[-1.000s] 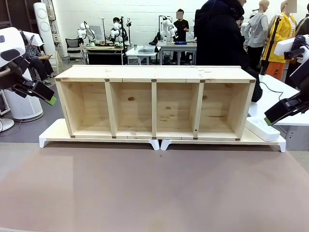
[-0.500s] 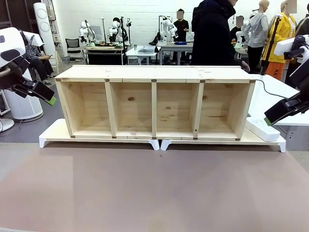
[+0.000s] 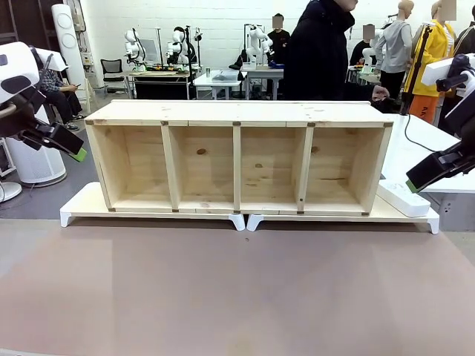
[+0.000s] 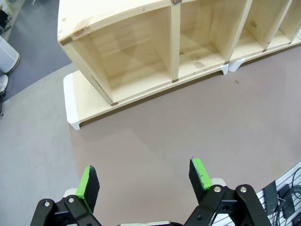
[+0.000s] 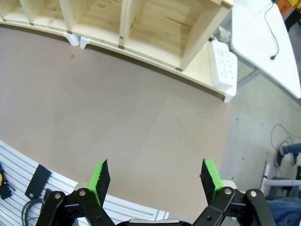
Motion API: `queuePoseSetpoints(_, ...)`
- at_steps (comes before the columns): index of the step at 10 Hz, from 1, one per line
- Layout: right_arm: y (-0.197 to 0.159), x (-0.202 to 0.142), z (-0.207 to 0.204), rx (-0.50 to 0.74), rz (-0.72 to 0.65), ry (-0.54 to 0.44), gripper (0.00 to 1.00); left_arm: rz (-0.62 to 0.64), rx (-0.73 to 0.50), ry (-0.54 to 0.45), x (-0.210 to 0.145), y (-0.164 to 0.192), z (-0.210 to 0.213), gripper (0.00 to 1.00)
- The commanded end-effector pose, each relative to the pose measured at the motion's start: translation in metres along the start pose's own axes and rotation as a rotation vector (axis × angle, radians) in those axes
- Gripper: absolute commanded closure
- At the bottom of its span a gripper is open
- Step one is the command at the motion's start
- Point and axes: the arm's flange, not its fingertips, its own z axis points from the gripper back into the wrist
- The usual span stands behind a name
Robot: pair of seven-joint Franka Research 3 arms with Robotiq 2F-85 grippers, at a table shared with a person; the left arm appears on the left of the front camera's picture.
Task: Perform cable management.
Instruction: When the cord part of the Power Cable appears at the lower middle area of the table and stops, grasp the cord part of the Power Cable.
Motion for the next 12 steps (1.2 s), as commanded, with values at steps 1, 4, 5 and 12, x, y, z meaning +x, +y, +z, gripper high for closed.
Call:
queuePoseSetpoints(1, -0.0009, -0.0001, 0.0001, -0.002, -0.002, 0.0, 0.0, -0.004, 0.008, -0.002, 0.0005, 0.0008, -0.0003, 0.0)
queuePoseSetpoints(4, -0.0009, -0.0001, 0.0001, -0.002, -0.002, 0.0, 0.0, -0.004, 0.008, -0.002, 0.0005, 0.0008, -0.0003, 0.0)
queuePoseSetpoints(5, -0.0009, -0.0001, 0.0001, -0.002, -0.002, 0.0, 0.0, -0.004, 0.008, -0.002, 0.0005, 0.0008, -0.0003, 0.0)
queuePoseSetpoints(12, -0.0009, -0.0001, 0.0001, -0.002, -0.002, 0.0, 0.0, -0.004, 0.008, -0.002, 0.0005, 0.0008, -0.0003, 0.0)
